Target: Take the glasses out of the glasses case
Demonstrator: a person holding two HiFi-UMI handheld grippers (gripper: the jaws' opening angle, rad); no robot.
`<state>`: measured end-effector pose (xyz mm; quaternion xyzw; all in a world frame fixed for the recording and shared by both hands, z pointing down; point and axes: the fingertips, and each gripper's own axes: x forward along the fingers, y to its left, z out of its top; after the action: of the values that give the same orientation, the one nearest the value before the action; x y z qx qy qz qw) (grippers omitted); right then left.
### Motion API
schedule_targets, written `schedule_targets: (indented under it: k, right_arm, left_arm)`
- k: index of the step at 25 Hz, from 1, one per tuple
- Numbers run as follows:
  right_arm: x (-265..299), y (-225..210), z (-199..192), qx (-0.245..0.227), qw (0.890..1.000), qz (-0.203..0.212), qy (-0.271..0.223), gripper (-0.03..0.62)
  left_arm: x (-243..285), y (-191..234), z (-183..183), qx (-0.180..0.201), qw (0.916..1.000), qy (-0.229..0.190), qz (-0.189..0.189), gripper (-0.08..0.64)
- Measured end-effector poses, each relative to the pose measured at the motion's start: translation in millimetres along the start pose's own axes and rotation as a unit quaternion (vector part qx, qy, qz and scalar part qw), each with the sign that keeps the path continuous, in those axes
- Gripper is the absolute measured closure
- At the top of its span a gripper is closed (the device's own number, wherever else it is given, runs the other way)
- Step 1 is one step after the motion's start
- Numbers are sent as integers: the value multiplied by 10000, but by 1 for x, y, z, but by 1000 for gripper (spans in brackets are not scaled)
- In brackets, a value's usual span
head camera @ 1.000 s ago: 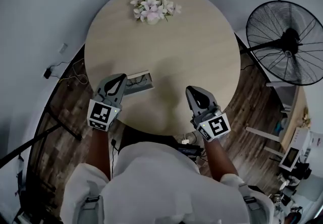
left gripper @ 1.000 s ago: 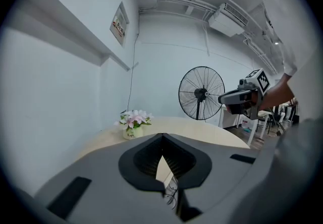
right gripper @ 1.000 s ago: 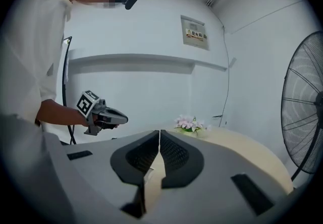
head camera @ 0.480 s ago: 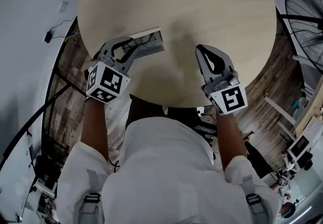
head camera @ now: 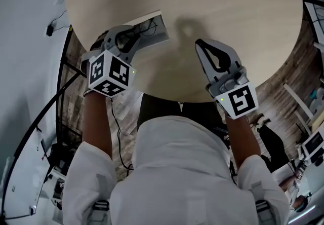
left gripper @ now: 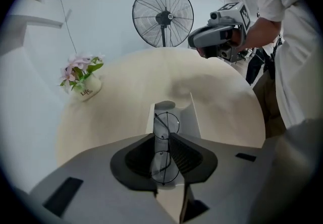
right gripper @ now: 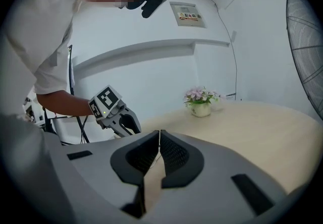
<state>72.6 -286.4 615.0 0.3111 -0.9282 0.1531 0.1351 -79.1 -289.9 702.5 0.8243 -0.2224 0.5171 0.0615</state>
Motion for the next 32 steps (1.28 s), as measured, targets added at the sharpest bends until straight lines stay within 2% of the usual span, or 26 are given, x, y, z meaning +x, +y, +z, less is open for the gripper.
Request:
schedule_targets:
  k: [7,12,17,23,32]
  right_arm:
    - [2,6,-17,102,9996,211,185,566]
    - [1,-3,-13,113,9996,184,154,566]
    - [1,-7,-20,118,9996,180,188,566]
    - [-2,-12,-16,162,9997,160,132,566]
    - [-4,-20,-15,175,9998,14,93,566]
  left_arm:
    - [14,-12,-8,19,9982,475,-352,451]
    - [21,-12,-10,34,9959,800,-429,460]
    - [28,-15,-18,-106,9921,1119,-551,480]
    - [32,-14,-17,7,9862,1543,-594,498]
    - [28,-14,-14,206,9829,1708,-653,525]
